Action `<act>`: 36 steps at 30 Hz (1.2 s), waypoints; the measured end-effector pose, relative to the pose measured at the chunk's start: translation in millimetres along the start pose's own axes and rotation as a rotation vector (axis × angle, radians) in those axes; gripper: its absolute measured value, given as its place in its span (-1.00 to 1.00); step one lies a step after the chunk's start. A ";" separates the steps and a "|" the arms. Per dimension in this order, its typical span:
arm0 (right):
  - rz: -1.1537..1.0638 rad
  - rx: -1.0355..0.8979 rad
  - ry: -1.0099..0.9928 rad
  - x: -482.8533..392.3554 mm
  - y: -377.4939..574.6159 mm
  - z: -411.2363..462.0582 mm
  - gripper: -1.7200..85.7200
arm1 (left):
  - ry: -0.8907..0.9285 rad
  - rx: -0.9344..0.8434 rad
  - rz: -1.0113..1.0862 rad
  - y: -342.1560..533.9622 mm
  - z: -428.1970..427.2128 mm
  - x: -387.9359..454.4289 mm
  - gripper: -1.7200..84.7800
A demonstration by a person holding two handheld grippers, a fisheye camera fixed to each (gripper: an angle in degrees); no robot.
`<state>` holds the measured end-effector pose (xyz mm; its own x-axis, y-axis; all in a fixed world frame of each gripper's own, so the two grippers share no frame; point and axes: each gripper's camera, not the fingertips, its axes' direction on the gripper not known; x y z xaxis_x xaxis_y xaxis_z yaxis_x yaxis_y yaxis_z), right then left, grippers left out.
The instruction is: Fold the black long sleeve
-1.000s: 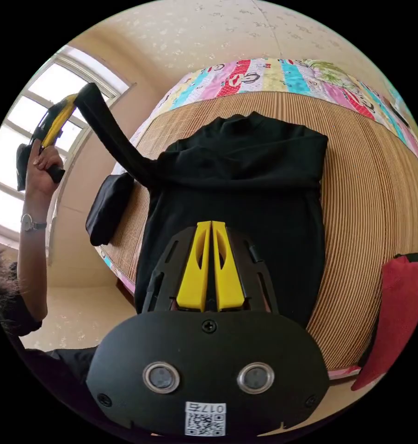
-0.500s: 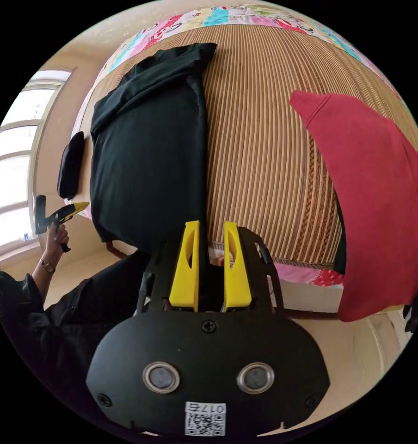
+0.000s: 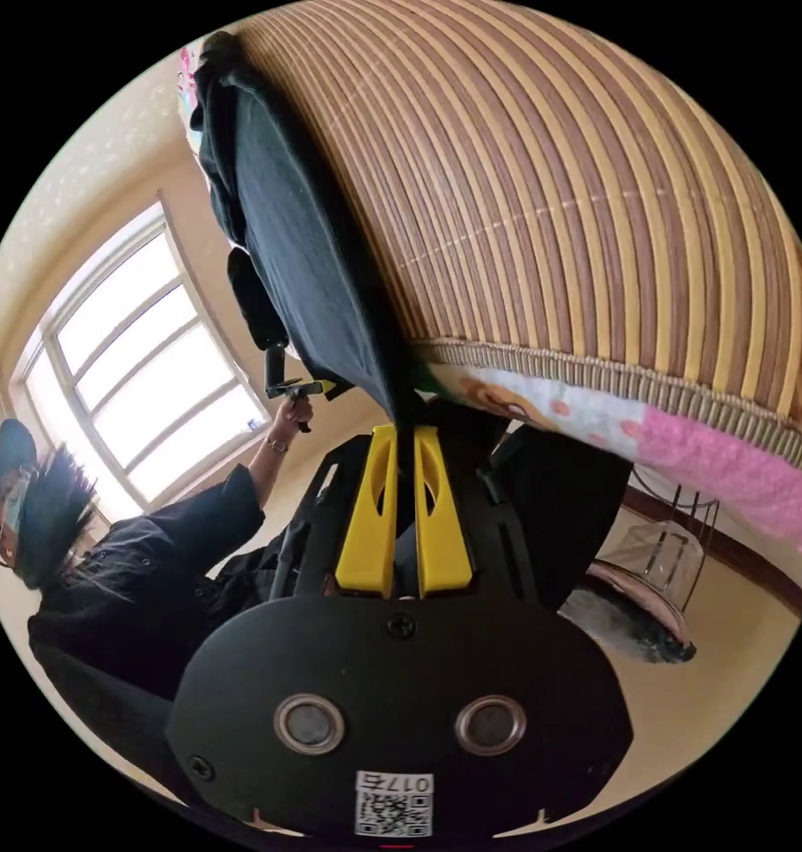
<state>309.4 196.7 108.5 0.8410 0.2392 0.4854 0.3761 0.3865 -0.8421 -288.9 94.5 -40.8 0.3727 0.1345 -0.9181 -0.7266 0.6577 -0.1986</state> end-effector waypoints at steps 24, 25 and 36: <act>-0.521 0.660 0.527 -324.3 -193.6 0.9 -0.83 | 0.039 1.128 -0.044 -71.5 -230.8 109.0 -0.60; -0.535 0.651 0.576 -326.1 -189.3 16.7 -0.83 | -0.003 1.131 -0.087 -63.8 -221.1 107.0 -0.59; -0.745 0.468 1.289 -290.7 -215.5 274.8 -0.94 | 0.316 1.276 -0.441 -16.8 -116.5 21.1 -0.73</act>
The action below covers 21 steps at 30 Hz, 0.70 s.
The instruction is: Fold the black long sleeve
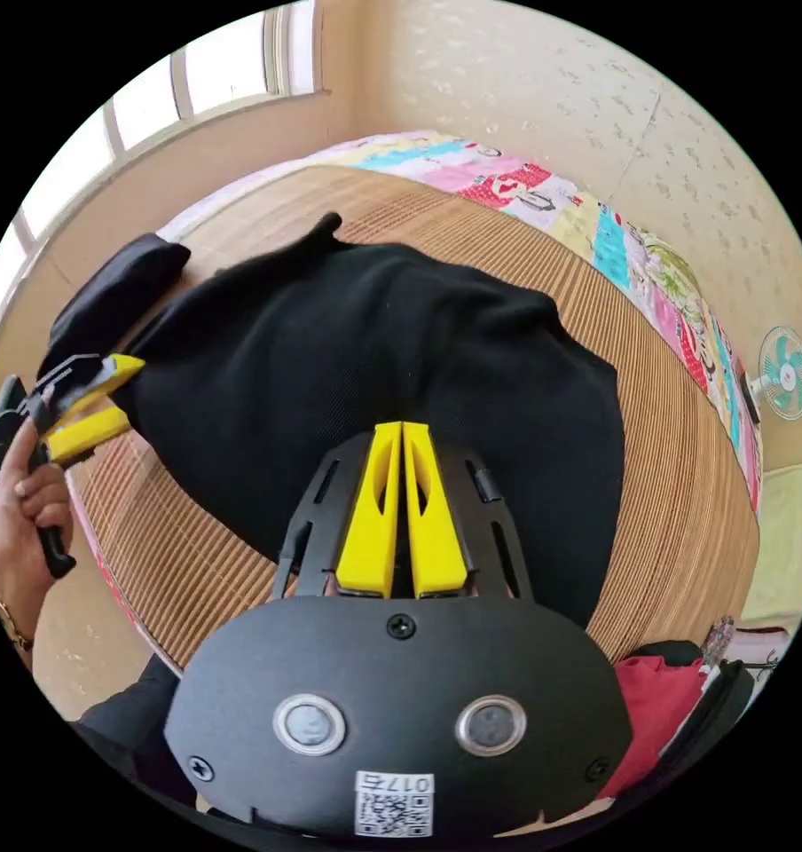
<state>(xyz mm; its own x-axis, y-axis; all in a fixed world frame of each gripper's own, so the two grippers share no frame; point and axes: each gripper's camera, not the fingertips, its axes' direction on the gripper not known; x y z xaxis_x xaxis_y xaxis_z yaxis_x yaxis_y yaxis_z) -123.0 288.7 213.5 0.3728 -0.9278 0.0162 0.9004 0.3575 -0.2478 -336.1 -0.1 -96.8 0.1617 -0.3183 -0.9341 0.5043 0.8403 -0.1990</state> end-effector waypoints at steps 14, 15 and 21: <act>0.491 0.086 -0.272 115.2 119.3 -48.4 -0.95 | 0.073 -0.555 1.233 159.6 81.1 260.3 -0.82; 0.579 0.073 -0.239 129.3 146.3 -55.0 -0.95 | 0.106 -0.666 1.274 191.3 101.6 260.1 -0.79; 0.762 -0.096 -0.409 176.7 250.1 -49.7 -0.89 | 0.160 -0.721 1.166 237.0 109.3 217.9 -0.71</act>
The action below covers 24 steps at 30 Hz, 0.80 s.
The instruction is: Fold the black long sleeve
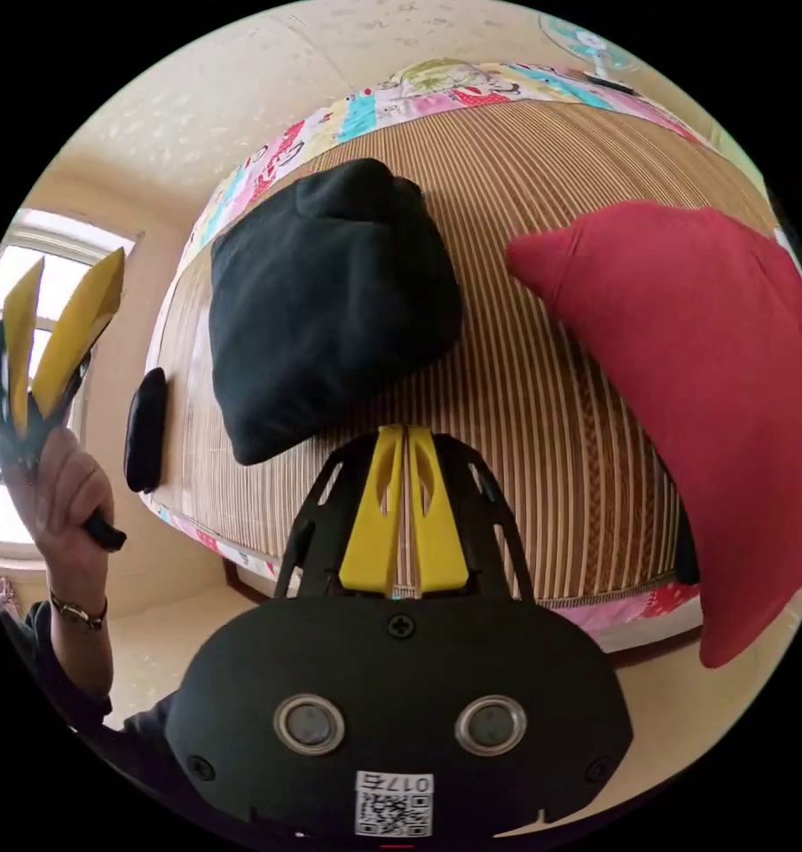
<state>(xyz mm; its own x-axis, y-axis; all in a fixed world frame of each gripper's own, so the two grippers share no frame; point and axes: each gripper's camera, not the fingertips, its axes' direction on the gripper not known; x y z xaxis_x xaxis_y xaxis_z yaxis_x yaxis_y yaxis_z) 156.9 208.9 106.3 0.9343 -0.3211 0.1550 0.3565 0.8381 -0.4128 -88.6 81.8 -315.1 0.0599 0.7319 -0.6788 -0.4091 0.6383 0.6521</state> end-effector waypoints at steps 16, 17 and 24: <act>0.471 0.183 -1.143 87.0 -34.9 45.1 -0.35 | 0.418 -0.076 -0.712 114.9 21.2 -114.9 -0.78; 0.476 0.231 -1.209 80.2 -42.3 41.6 -0.35 | 0.379 -0.087 -0.670 112.4 1.7 -101.4 -0.78; 0.212 0.109 -1.070 -93.1 -72.4 6.0 -0.49 | 0.228 -0.031 -0.525 112.4 -151.9 -72.7 -0.79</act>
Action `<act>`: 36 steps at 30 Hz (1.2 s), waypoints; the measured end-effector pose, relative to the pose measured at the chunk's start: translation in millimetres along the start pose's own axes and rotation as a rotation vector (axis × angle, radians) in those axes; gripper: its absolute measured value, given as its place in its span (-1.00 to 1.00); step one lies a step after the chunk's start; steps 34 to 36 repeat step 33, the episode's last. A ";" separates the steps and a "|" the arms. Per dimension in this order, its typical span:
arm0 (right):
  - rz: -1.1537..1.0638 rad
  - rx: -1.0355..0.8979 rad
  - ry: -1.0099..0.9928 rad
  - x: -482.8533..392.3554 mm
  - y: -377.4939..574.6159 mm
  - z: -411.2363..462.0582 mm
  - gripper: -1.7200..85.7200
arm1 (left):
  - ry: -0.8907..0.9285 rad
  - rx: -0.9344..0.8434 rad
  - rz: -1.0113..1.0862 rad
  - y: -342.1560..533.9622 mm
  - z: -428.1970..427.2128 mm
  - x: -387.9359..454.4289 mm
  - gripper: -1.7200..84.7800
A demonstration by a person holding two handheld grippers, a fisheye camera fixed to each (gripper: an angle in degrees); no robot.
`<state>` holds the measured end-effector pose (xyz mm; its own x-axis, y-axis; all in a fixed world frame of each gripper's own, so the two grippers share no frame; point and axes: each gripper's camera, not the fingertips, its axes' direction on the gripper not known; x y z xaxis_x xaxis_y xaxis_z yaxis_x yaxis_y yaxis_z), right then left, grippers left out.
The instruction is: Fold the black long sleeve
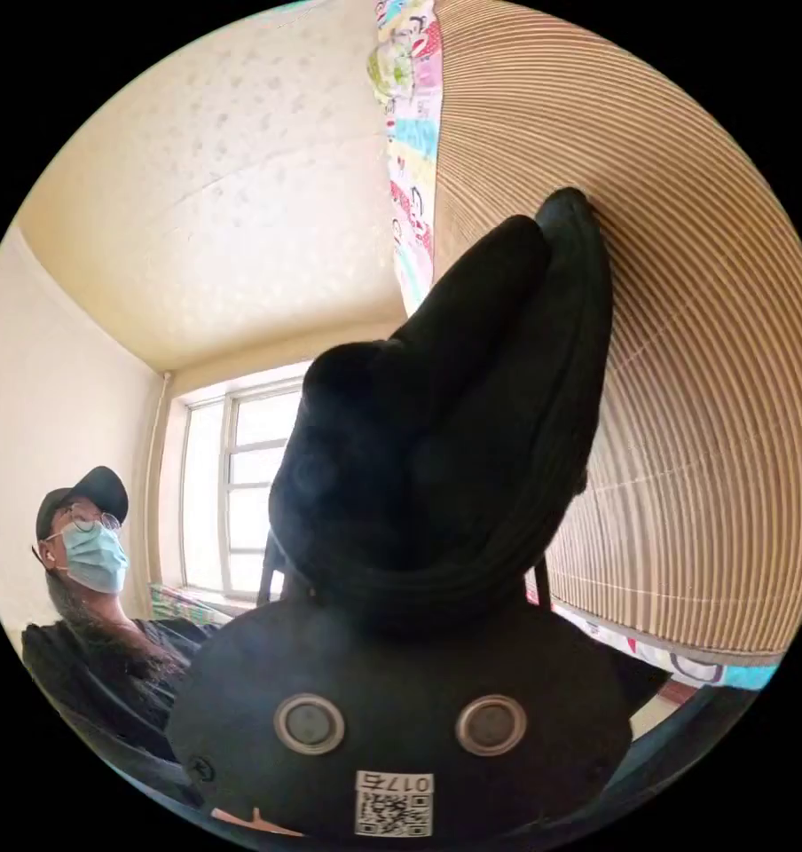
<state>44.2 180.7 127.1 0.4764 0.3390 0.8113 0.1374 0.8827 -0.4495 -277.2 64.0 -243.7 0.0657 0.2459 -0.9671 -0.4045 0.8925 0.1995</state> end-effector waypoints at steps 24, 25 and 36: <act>-0.286 -0.664 1.035 -62.5 118.9 288.4 -0.90 | -1.035 0.462 -0.445 299.8 -285.5 13.8 -0.78; -0.305 -0.643 1.078 -70.4 113.9 269.4 -0.91 | -1.066 0.462 -0.413 299.3 -273.3 20.9 -0.79; -0.713 0.128 1.662 -257.7 96.1 33.6 -0.94 | -0.929 0.557 0.686 245.6 -75.7 205.7 -0.95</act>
